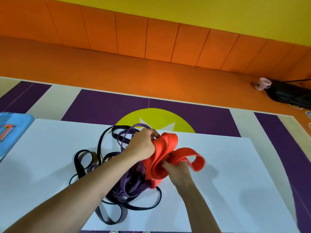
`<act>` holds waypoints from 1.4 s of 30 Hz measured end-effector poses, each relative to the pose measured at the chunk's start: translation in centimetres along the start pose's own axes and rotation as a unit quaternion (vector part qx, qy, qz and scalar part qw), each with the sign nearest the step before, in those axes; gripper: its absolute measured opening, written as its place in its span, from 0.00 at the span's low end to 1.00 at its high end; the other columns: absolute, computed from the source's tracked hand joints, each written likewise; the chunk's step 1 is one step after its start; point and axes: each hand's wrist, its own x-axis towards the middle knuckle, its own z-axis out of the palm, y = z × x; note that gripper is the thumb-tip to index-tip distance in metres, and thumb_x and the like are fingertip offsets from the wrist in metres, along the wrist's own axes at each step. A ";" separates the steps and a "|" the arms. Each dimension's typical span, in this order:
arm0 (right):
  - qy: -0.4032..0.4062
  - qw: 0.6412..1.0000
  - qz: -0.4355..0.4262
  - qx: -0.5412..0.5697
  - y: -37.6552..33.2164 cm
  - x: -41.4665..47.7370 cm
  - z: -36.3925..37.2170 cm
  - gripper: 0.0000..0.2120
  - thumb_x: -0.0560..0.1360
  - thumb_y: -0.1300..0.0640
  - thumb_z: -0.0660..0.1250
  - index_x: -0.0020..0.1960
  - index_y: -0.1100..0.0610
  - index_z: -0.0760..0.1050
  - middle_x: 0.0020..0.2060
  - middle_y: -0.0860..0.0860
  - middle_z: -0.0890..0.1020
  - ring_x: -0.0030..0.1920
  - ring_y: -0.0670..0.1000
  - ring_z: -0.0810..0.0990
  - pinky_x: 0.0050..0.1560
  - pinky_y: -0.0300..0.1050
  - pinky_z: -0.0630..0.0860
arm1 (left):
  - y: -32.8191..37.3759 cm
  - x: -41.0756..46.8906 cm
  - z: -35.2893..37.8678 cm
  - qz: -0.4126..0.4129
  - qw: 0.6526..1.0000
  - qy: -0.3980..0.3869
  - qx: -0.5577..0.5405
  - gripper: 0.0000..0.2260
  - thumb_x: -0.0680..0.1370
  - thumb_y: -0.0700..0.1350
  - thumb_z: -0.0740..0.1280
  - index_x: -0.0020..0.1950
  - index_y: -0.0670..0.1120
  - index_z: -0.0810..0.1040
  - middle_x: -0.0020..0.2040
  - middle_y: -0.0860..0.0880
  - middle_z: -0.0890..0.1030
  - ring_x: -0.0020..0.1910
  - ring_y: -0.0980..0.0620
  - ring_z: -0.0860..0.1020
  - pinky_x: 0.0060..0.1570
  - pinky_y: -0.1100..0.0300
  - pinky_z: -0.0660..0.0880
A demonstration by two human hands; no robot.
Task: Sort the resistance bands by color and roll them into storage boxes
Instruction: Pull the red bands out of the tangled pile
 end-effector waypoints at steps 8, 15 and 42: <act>0.112 0.966 0.114 0.206 -3.0 -0.6 -6.0 0.08 0.78 0.68 0.64 0.44 0.61 0.80 0.37 0.56 0.84 0.43 0.56 0.82 0.45 0.52 0.79 | -6.3 -1.2 2.6 0.009 0.979 -0.205 0.023 0.35 0.75 0.43 0.74 0.79 0.58 0.63 0.77 0.56 0.68 0.72 0.53 0.71 0.70 0.58 0.71; 0.053 0.944 0.112 0.305 -5.4 -2.5 -9.6 0.08 0.81 0.67 0.60 0.47 0.59 0.76 0.34 0.53 0.83 0.35 0.50 0.81 0.43 0.46 0.77 | -5.7 -2.3 9.0 0.066 0.955 -0.240 0.162 0.25 0.80 0.49 0.68 0.77 0.57 0.68 0.76 0.52 0.69 0.75 0.45 0.64 0.73 0.57 0.60; 0.008 0.995 0.058 -0.077 1.9 -4.3 -17.2 0.41 0.64 0.62 0.83 0.70 0.50 0.65 0.59 0.47 0.82 0.57 0.45 0.83 0.53 0.41 0.82 | 7.2 -0.4 14.1 -0.061 0.951 -0.279 0.118 0.15 0.68 0.38 0.72 0.54 0.45 0.76 0.47 0.43 0.83 0.46 0.44 0.83 0.44 0.53 0.80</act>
